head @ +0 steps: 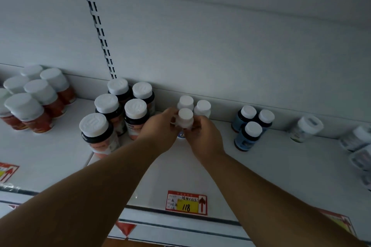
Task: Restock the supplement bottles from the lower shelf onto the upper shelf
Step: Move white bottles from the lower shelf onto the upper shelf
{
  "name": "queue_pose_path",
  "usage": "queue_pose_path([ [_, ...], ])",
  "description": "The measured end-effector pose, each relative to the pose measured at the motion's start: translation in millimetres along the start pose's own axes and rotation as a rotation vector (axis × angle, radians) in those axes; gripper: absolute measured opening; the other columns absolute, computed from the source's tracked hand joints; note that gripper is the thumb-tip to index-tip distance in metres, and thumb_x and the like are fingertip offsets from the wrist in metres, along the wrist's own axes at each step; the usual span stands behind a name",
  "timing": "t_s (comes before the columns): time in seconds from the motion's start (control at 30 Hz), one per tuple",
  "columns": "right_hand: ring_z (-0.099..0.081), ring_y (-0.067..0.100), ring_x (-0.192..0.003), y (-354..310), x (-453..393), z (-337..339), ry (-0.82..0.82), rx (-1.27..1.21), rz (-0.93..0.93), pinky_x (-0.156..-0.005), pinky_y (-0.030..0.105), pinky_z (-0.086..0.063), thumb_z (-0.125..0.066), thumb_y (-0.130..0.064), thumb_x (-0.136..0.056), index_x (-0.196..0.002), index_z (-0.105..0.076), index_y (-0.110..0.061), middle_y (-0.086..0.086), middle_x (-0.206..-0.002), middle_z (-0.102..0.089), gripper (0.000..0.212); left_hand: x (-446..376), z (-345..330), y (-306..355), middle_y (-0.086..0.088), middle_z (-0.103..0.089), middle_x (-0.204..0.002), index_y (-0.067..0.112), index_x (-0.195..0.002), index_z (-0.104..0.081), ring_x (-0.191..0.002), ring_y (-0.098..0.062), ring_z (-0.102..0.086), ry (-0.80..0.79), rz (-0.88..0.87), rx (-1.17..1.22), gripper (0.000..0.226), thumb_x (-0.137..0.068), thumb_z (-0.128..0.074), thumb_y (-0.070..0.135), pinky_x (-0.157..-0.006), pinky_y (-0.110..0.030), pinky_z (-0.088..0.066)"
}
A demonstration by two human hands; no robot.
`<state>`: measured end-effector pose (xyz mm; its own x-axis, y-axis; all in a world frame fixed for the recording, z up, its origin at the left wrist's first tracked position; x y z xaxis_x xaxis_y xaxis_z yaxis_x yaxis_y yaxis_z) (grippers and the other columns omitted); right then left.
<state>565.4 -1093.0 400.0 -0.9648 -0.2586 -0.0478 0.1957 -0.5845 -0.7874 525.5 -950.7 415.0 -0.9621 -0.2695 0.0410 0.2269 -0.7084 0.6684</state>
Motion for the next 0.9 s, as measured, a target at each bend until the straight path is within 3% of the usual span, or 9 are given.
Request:
queue_pose_path([
  [0.07,-0.062,0.007,-0.083,2,2,-4,0.015,-0.008,-0.01,-0.063,0.015,-0.043,-0.067,-0.026,-0.089,-0.099,-0.065,-0.021,-0.009,-0.093,-0.069,0.012,2,0,0,0.001,-0.072,-0.11,0.026,-0.121,-0.056,-0.103,-0.023,-0.066,0.008,0.009,-0.004,0.031,-0.091,-0.063,0.026,-0.087,-0.04,-0.054],
  [0.17,-0.064,0.007,-0.088,2,11,-5,0.041,-0.021,-0.007,-0.068,0.022,-0.049,-0.071,-0.037,-0.084,-0.102,-0.065,-0.022,-0.009,-0.097,-0.069,0.024,11,-2,3,-0.001,-0.07,-0.114,0.025,-0.128,-0.051,-0.104,-0.024,-0.066,0.001,0.022,-0.007,0.04,-0.09,-0.064,0.026,-0.088,-0.042,-0.055],
  [0.23,-0.061,0.008,-0.089,-2,20,0,0.055,-0.018,-0.004,-0.067,0.018,-0.045,-0.072,-0.035,-0.085,-0.104,-0.062,-0.019,-0.008,-0.1,-0.066,0.026,19,-3,4,-0.004,-0.066,-0.12,0.021,-0.133,-0.045,-0.107,-0.025,-0.064,-0.009,0.042,-0.027,0.047,-0.09,-0.064,0.026,-0.089,-0.042,-0.055],
  [0.37,-0.057,0.013,-0.101,-13,51,11,0.1,0.056,-0.014,-0.081,0.023,-0.044,-0.071,-0.029,-0.088,-0.123,-0.055,-0.015,0.001,-0.116,-0.058,0.041,50,9,7,-0.006,-0.06,-0.128,0.019,-0.139,-0.038,-0.113,-0.024,-0.061,0.015,0.037,0.01,0.052,-0.092,-0.061,0.019,-0.092,-0.04,-0.052],
  [0.63,-0.058,0.005,-0.094,-43,164,-8,0.177,0.019,-0.068,-0.083,0.021,-0.05,-0.07,-0.024,-0.09,-0.123,-0.057,-0.023,-0.007,-0.116,-0.06,0.036,169,64,-28,0.007,-0.062,-0.12,0.025,-0.132,-0.05,-0.099,-0.007,-0.06,0.112,-0.148,0.106,0.041,-0.094,-0.057,0.011,-0.085,-0.025,-0.049],
  [0.7,-0.059,0.004,-0.095,-52,197,-27,0.13,0.01,-0.089,-0.082,0.021,-0.052,-0.07,-0.026,-0.091,-0.123,-0.056,-0.027,-0.011,-0.114,-0.06,0.035,203,69,-52,0.011,-0.061,-0.116,0.026,-0.129,-0.053,-0.096,-0.004,-0.059,0.111,-0.146,0.109,0.038,-0.094,-0.057,0.011,-0.081,-0.018,-0.045],
  [0.9,-0.061,0.001,-0.094,-45,268,-92,-0.073,-0.027,-0.135,-0.079,0.012,-0.051,-0.07,-0.031,-0.09,-0.119,-0.054,-0.033,-0.013,-0.118,-0.064,0.033,263,44,-110,0.012,-0.061,-0.112,0.024,-0.126,-0.056,-0.093,-0.005,-0.059,0.016,-0.11,0.062,0.035,-0.094,-0.06,0.011,-0.079,-0.014,-0.047],
])
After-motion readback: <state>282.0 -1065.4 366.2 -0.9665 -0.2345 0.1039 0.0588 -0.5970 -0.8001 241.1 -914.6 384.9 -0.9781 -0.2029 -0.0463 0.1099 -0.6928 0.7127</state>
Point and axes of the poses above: each hand's wrist, its own x-axis away from the middle knuckle, its own z-axis out of the back of the hand, y = z × x, the point moved 10 cm from there along -x, towards the middle knuckle
